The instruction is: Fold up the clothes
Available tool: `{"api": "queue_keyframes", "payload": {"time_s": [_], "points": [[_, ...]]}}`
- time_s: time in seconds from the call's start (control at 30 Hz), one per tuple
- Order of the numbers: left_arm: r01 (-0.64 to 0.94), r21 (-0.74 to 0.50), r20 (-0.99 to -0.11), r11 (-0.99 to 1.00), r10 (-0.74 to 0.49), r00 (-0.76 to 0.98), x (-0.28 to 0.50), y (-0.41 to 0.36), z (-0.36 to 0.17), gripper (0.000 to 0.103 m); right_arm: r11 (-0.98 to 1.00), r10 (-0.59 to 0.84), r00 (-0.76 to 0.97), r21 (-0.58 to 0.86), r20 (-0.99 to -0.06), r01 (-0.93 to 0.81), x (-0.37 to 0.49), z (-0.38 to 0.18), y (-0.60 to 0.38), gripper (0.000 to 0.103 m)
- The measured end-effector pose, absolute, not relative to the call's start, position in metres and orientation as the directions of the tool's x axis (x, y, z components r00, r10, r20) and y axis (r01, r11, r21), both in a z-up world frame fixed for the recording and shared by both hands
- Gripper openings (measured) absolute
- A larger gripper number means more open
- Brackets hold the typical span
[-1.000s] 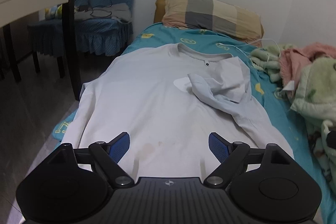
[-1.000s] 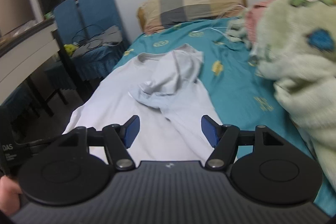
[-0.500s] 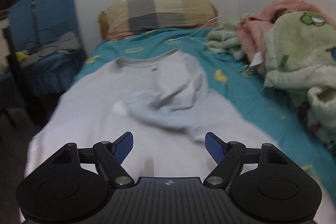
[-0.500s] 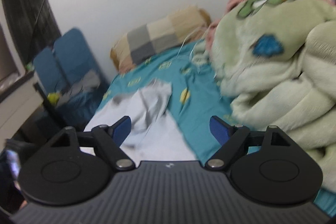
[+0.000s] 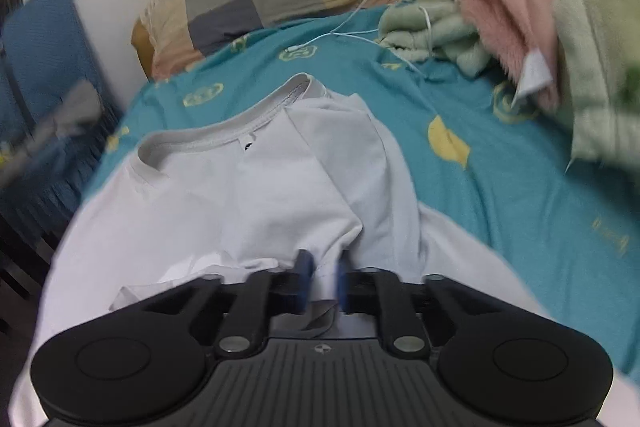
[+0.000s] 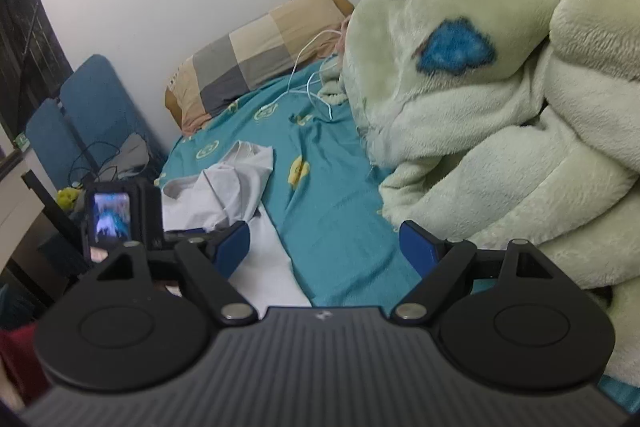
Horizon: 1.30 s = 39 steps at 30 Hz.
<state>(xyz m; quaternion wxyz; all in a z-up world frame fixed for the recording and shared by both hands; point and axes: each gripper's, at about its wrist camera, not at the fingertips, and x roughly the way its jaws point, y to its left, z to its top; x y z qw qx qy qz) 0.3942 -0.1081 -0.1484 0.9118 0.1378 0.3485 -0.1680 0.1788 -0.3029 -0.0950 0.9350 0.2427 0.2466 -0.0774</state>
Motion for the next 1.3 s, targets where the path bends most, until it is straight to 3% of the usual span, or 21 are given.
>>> {"api": "queue_keyframes", "payload": {"time_s": [0.13,0.3,0.47,0.63,0.77,0.83,0.9,0.97,1.1,1.3], "points": [[0.371,-0.073,-0.668,0.926,-0.322,0.671,0.415,-0.069,-0.119,0.005,0.871,-0.014,0.861,0.417,-0.508,0.26,0.177,-0.095,-0.299,0.083],[0.21,-0.26,-0.632,0.943,-0.33,0.701,0.466,-0.015,-0.095,0.005,0.878,-0.013,0.862,0.406,-0.506,0.252,0.177,-0.092,-0.294,0.083],[0.043,-0.22,-0.693,0.975,-0.187,0.696,0.52,0.006,-0.111,0.004,0.886,-0.011,0.843,0.385,-0.539,0.258,0.186,-0.099,-0.29,0.083],[-0.094,-0.119,-0.797,0.988,-0.039,0.603,0.544,0.019,-0.16,0.004,0.898,-0.004,0.831,0.364,-0.556,0.248,0.194,-0.107,-0.286,0.083],[-0.078,-0.144,-0.749,0.987,-0.057,0.66,0.535,0.024,-0.168,0.006,0.907,0.009,0.828,0.353,-0.56,0.229,0.202,-0.113,-0.284,0.083],[-0.066,-0.151,-0.741,0.986,-0.069,0.668,0.529,0.025,-0.165,0.016,0.91,0.021,0.827,0.353,-0.562,0.216,0.206,-0.115,-0.284,0.083],[-0.048,-0.144,-0.75,0.988,-0.077,0.657,0.518,0.024,-0.156,0.038,0.91,0.044,0.826,0.363,-0.562,0.199,0.209,-0.115,-0.285,0.083],[-0.016,-0.125,-0.752,0.992,-0.084,0.654,0.497,0.021,-0.143,0.047,0.911,0.065,0.822,0.37,-0.566,0.183,0.212,-0.115,-0.286,0.083],[0.034,-0.143,-0.743,0.989,-0.13,0.656,0.411,0.011,-0.123,0.057,0.908,0.119,0.816,0.395,-0.566,0.142,0.213,-0.11,-0.287,0.083],[0.102,-0.188,-0.726,0.977,-0.208,0.656,0.276,-0.002,-0.095,0.06,0.893,0.205,0.809,0.444,-0.55,0.075,0.196,-0.093,-0.288,0.083]]}}
